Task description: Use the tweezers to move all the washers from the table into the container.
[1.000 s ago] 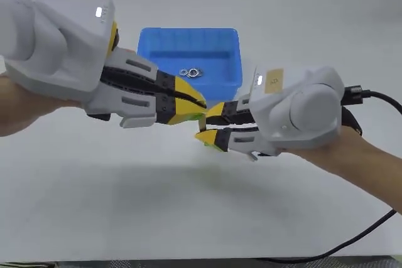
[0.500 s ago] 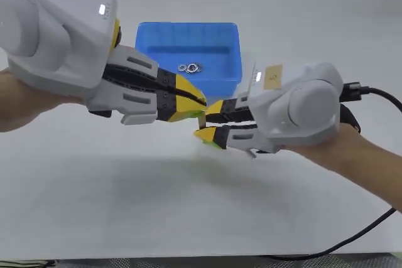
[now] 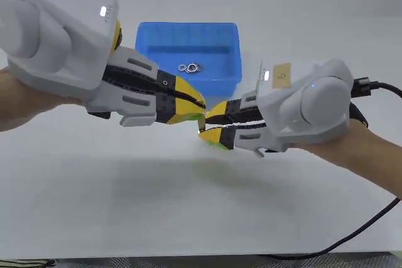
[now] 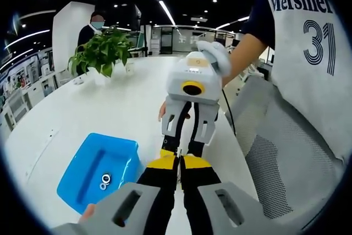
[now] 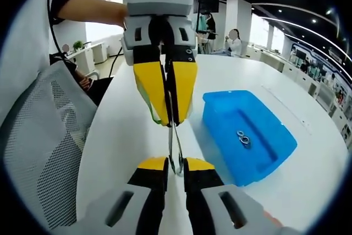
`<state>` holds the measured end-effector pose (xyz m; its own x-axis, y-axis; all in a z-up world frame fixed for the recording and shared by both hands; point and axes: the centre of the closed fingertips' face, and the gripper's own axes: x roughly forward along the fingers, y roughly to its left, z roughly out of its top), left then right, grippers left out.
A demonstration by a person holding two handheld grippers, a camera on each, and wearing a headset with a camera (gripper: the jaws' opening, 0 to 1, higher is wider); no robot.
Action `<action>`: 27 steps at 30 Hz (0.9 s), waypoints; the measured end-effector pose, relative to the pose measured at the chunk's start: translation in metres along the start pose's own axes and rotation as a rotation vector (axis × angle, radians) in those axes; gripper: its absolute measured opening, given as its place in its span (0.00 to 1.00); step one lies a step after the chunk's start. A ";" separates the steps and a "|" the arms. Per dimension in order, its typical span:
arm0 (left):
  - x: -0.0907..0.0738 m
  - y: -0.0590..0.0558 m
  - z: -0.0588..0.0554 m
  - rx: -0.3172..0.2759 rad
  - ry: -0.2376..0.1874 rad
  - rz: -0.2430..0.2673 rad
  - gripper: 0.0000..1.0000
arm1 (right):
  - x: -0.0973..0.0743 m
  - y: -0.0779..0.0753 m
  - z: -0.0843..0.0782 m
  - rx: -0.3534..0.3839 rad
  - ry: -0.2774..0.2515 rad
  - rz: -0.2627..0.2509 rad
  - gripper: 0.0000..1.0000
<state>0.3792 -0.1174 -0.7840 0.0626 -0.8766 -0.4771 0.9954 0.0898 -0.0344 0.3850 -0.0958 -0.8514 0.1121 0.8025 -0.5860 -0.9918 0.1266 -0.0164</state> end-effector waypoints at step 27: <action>-0.015 -0.015 0.027 0.025 0.002 0.025 0.06 | -0.009 0.010 0.027 -0.034 -0.018 -0.012 0.11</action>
<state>0.3655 -0.1184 -0.7525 0.0870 -0.8732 -0.4795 0.9950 0.0996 -0.0007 0.3757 -0.0860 -0.8250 0.1247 0.8113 -0.5712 -0.9919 0.1167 -0.0507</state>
